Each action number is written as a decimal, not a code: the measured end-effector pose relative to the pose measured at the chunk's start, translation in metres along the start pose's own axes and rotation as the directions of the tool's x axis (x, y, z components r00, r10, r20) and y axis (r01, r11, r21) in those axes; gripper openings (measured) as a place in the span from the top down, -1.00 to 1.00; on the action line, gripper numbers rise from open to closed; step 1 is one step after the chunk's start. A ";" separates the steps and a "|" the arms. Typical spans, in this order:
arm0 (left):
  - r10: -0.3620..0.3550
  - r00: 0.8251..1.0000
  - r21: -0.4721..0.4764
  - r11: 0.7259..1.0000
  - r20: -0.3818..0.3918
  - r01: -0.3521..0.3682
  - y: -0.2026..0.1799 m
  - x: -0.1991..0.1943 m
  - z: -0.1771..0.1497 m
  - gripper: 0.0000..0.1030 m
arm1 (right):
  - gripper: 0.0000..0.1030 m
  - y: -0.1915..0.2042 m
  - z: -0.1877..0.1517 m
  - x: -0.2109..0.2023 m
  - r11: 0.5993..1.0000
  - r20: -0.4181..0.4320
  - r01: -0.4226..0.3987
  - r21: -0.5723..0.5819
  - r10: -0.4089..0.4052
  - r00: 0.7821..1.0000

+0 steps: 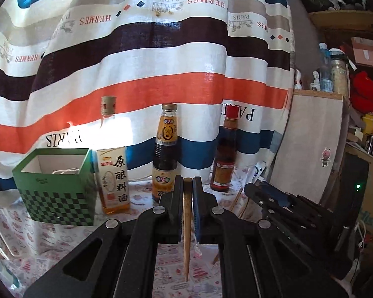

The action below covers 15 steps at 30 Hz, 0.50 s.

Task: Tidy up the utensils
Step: 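Carry the held spoon and chopstick over the clear cup and lower them in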

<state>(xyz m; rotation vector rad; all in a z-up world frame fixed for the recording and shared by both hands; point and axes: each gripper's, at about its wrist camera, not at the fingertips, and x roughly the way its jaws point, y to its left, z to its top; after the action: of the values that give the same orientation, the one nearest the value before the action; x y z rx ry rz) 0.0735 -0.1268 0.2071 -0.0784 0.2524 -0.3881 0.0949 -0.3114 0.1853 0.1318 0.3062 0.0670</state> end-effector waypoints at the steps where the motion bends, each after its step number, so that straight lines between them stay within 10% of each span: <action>1: -0.010 1.000 -0.012 1.000 0.017 0.010 -0.001 0.004 0.002 0.88 | 0.43 -0.004 0.003 0.003 1.000 0.009 0.019 0.015 -0.019 1.000; 15: -0.098 0.981 -0.038 0.994 0.169 0.105 -0.011 0.053 0.012 0.88 | 0.43 -0.052 -0.003 0.053 0.990 0.000 0.076 0.115 -0.077 0.997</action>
<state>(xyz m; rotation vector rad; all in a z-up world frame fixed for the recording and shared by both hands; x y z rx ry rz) 0.1200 -0.1574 0.2080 -0.1692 0.0923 -0.4747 0.1470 -0.3576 0.1597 0.2342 0.3100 -0.0270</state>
